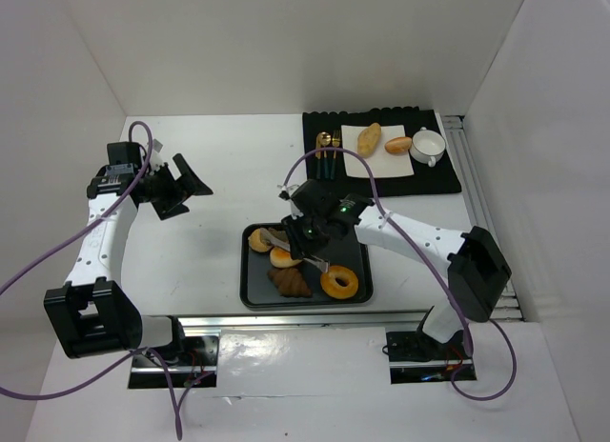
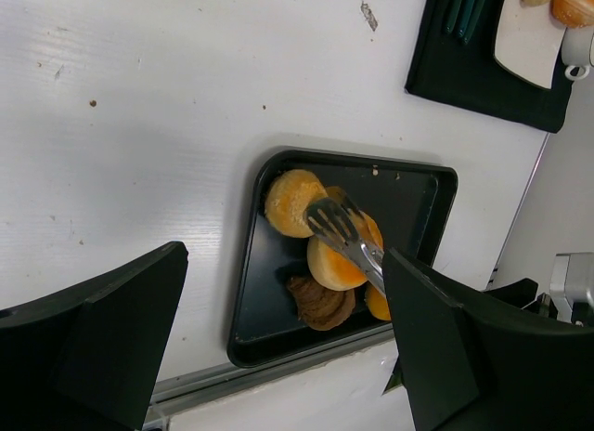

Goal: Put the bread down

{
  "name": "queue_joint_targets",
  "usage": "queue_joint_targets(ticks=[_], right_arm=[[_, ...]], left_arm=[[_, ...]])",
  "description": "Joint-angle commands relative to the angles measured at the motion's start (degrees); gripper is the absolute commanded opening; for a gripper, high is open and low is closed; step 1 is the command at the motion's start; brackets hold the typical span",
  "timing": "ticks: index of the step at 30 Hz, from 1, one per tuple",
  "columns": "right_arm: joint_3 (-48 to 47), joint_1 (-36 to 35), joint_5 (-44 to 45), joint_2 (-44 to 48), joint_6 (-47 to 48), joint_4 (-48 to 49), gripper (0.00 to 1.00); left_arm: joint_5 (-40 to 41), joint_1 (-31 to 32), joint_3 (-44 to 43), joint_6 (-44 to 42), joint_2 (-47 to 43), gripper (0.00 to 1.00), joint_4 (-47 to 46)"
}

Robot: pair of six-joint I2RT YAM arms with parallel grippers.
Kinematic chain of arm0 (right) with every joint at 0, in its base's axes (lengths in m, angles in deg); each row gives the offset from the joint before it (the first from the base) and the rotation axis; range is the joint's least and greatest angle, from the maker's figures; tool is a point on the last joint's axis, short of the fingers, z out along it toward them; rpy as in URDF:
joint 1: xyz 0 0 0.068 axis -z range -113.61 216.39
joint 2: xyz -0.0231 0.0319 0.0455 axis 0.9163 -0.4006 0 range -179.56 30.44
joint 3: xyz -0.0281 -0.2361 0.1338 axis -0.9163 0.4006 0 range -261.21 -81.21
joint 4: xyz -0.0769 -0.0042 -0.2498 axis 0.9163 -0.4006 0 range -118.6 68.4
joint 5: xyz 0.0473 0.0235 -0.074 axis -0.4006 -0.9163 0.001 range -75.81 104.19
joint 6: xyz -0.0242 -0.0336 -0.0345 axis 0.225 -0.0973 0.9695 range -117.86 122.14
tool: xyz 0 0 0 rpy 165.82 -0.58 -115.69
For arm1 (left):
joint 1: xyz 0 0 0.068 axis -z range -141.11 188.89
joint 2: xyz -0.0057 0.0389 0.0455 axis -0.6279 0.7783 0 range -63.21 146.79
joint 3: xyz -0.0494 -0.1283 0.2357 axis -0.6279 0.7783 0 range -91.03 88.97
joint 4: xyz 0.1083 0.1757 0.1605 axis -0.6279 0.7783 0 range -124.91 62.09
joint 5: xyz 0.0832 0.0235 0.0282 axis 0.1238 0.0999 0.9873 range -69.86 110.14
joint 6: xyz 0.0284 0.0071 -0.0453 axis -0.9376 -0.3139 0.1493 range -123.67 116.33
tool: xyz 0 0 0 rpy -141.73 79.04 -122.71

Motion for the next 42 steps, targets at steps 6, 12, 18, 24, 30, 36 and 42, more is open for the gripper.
queue_joint_targets(ticks=[6,12,18,24,30,36,42], right_arm=[[-4.18,0.12,-0.17,2.91,0.68,0.08,0.18],[-7.78,0.64,7.01,7.21,0.16,-5.55,0.13],[-5.24,13.44,21.27,12.22,-5.73,-4.87,0.13],[-2.86,26.72,25.13,9.79,-6.88,3.92,0.15],[-2.86,33.16,26.99,3.98,-5.82,8.67,0.18],[-2.86,38.43,25.16,0.28,-6.44,11.13,0.19],[-1.28,40.55,22.25,-2.00,-6.44,12.37,0.33]], left_arm=[[0.02,-0.18,-0.48,-1.63,-1.19,1.00,0.05],[0.02,-0.18,-0.48,-1.63,-1.19,1.00,0.05],[-0.50,-0.18,-0.48,-1.63,-0.67,1.00,0.05],[-1.03,-0.18,-0.48,-1.63,-0.67,1.00,-0.48],[-1.03,-0.18,-0.48,-1.63,-0.14,1.00,-0.48],[-1.03,-0.18,-0.48,-1.63,0.48,1.00,-0.48],[-0.50,-0.18,-1.00,-1.63,0.48,1.00,-0.48]])
